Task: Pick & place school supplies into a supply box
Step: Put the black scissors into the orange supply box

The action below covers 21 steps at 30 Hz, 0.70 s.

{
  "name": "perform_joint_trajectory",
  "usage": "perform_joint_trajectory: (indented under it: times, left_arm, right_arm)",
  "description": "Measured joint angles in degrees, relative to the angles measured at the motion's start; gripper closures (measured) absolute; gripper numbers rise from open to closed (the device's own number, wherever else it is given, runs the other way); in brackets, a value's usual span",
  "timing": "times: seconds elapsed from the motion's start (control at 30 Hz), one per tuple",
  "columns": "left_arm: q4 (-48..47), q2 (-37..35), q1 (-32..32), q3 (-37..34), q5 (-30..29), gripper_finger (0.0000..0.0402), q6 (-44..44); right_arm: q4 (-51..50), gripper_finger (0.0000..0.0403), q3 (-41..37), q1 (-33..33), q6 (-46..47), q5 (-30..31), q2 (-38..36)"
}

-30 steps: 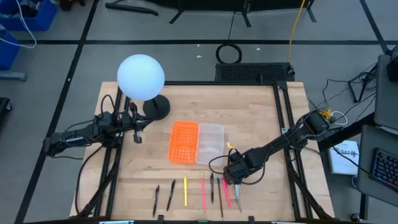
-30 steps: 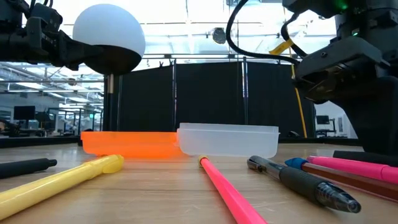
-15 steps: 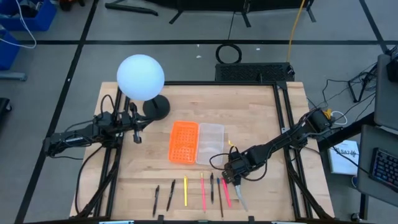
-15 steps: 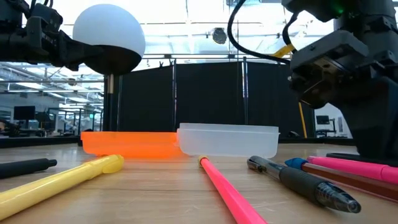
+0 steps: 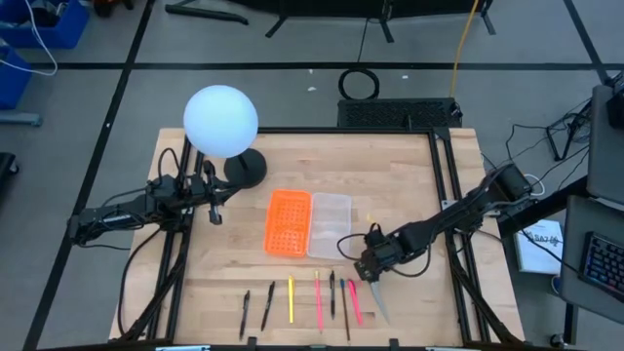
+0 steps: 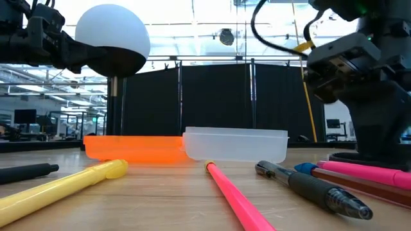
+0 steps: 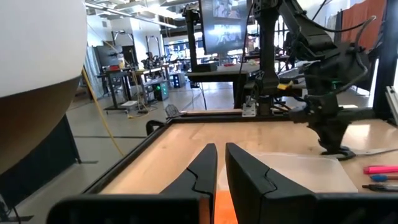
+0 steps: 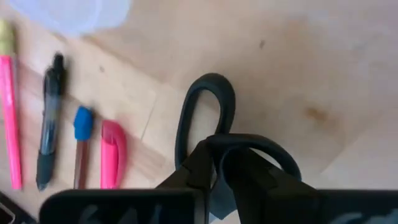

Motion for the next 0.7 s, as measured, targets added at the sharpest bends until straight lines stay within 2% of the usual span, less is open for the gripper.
perform_joint_trajectory:
  times: [0.13,0.47,0.7]
  left_arm:
    - [0.00,0.00,0.01,0.00,0.00,0.0360,-0.37]
    - [-0.03,0.00,0.00,0.00,0.00,0.0360,-0.37]
    - [-0.08,0.00,0.01,0.00,0.02,0.0360,-0.35]
  right_arm:
    - [0.42,0.0375,0.00,0.01,-0.33,5.28,-4.25]
    - [4.26,0.0377,0.06,0.74,-2.48,12.36,-12.60]
    - [17.76,0.0377,0.19,-2.13,-10.77,19.64,-16.29]
